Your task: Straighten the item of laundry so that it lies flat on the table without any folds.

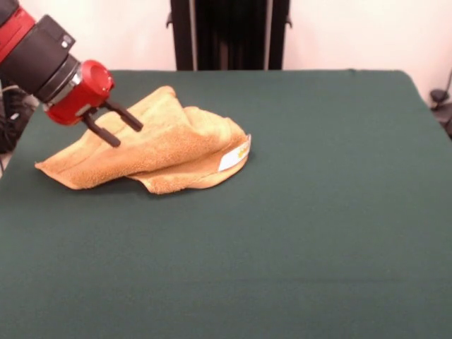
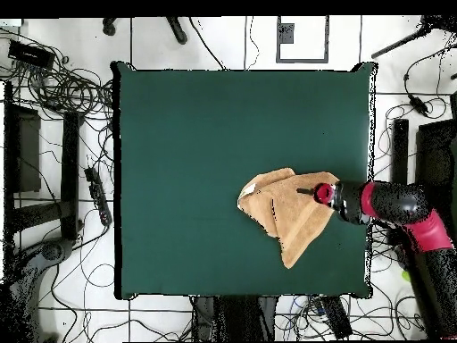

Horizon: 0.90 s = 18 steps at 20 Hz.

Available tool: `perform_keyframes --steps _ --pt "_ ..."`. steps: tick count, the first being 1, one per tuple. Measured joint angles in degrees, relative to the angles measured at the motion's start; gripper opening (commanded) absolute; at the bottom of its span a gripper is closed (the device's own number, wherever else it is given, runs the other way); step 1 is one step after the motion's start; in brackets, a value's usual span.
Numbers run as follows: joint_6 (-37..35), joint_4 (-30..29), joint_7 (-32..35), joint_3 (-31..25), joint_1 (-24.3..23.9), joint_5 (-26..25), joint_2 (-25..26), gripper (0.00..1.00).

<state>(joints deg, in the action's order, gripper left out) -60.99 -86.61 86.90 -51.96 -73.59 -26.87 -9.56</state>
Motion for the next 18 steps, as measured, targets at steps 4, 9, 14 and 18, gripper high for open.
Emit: perform_keyframes --steps 4,9,14,18 --pt "-4.02 1.26 -0.78 0.0 0.0 -0.01 -0.19 1.0" --pt "-9.7 2.73 -0.82 -0.02 -0.01 -0.04 -1.7 1.0" --pt "-12.12 4.73 -0.82 -0.02 -0.02 -0.46 -3.19 1.0" --pt "-12.11 6.47 -0.82 -0.02 -0.02 -1.78 -3.2 1.0"
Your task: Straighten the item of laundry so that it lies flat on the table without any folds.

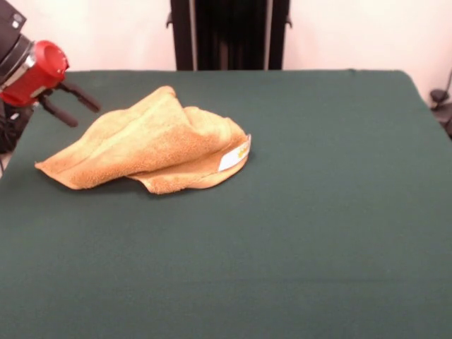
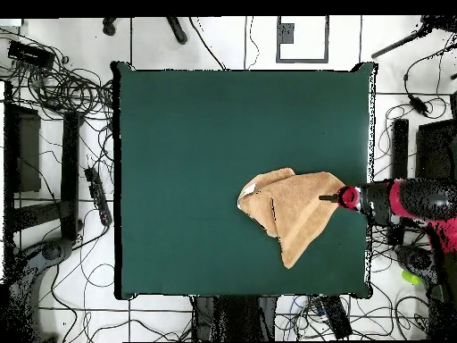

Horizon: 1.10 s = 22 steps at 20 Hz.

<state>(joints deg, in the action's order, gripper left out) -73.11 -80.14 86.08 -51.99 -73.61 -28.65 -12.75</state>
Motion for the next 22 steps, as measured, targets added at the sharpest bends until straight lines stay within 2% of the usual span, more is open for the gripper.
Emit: perform_keyframes --steps 7,13,22 --pt "0.0 1.94 -1.75 0.14 -0.22 -4.64 0.19 1.0" --pt "0.0 2.32 -6.7 0.21 -1.32 -7.24 1.44 1.0" --pt "0.01 2.08 -10.32 0.29 -4.43 -7.87 2.73 1.0"
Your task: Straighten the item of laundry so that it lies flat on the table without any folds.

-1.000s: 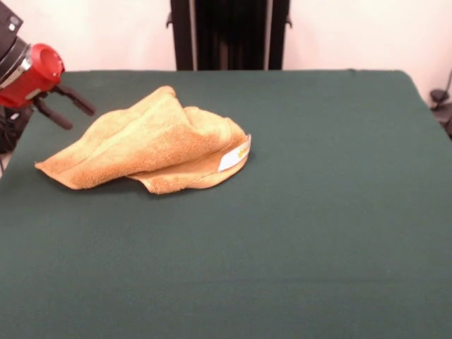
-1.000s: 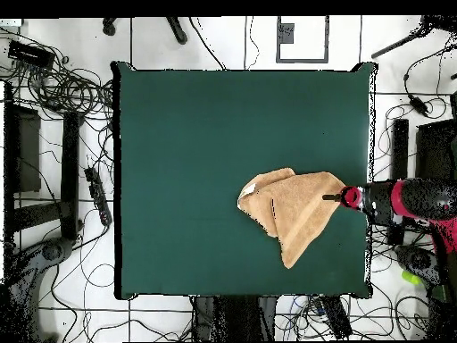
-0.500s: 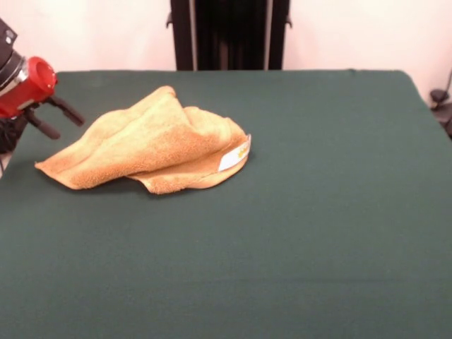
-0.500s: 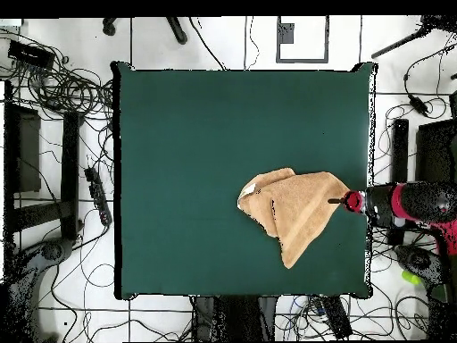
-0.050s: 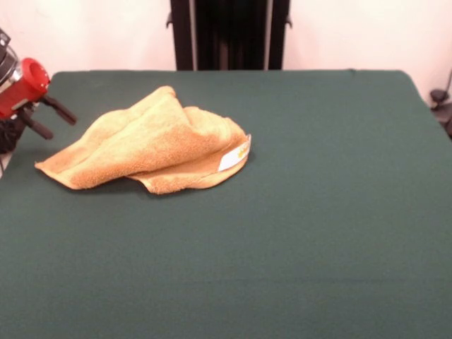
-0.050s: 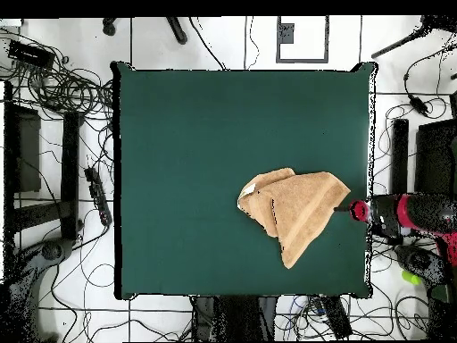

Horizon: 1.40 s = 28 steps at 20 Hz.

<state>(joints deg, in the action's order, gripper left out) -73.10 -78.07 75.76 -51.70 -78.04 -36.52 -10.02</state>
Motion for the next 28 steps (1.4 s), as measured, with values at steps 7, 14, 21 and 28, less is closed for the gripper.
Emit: perform_keyframes --steps 7,14,21,28 --pt "1.33 -1.1 -0.03 0.02 -2.71 -0.47 1.29 1.0" --pt "2.45 -2.4 -0.03 0.0 -4.21 -0.59 3.06 1.0" --pt "2.5 -3.74 -0.03 0.01 -5.43 1.7 4.75 1.0" --pt "2.49 -5.36 -0.03 0.01 -6.16 3.1 6.63 1.0"
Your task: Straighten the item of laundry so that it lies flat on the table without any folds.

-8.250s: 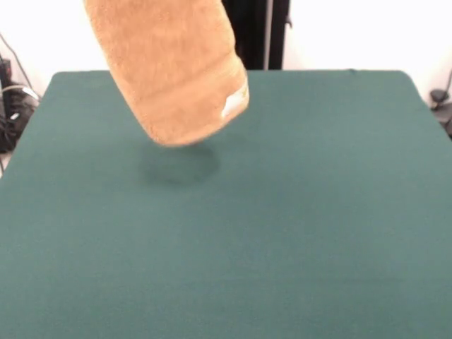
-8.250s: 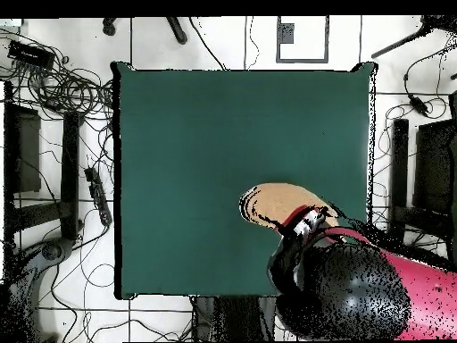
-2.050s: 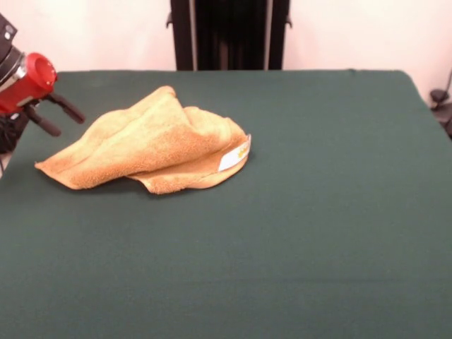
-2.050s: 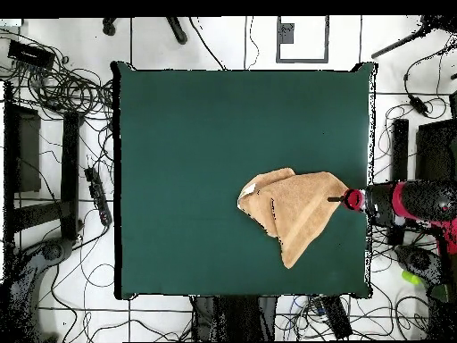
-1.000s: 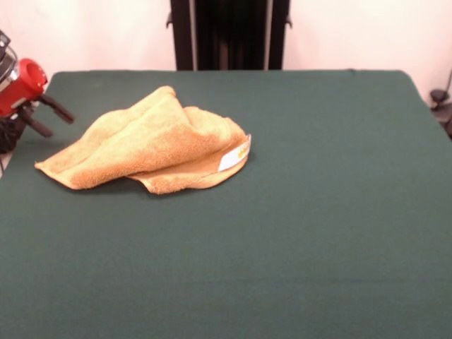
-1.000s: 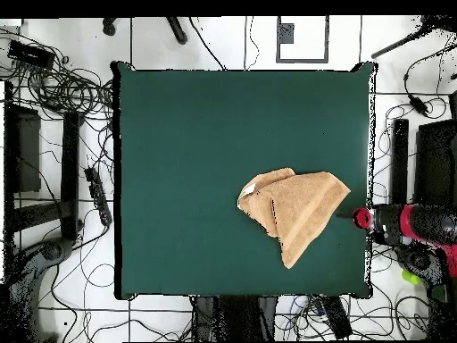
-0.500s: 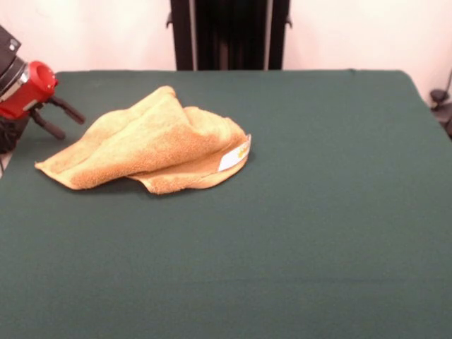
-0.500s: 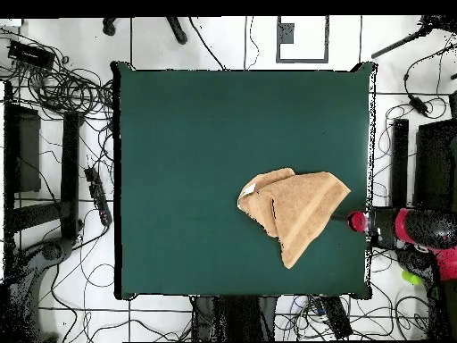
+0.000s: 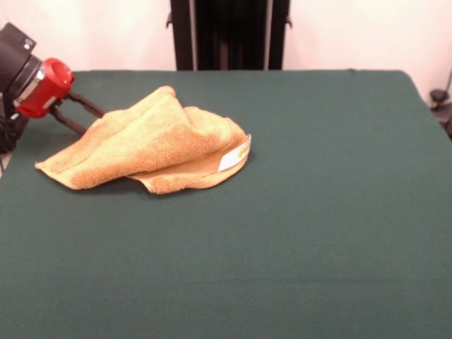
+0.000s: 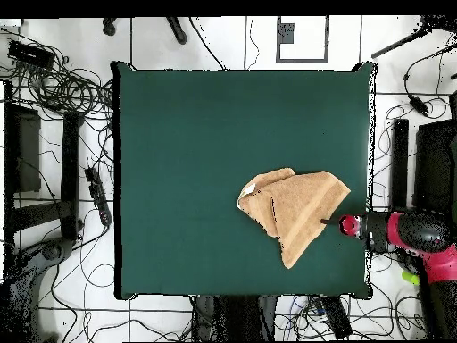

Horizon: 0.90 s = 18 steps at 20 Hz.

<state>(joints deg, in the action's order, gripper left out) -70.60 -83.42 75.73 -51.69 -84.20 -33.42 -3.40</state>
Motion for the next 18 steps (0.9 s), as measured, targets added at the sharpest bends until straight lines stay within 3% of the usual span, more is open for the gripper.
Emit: perform_keyframes --steps 12,13,18 --pt "0.0 -0.61 0.0 -0.01 -0.04 0.83 1.4 1.0" --pt "0.08 -0.62 0.0 0.02 -0.04 0.65 1.47 0.0" --pt "1.4 -0.84 0.0 0.02 -0.04 -0.65 1.47 0.0"
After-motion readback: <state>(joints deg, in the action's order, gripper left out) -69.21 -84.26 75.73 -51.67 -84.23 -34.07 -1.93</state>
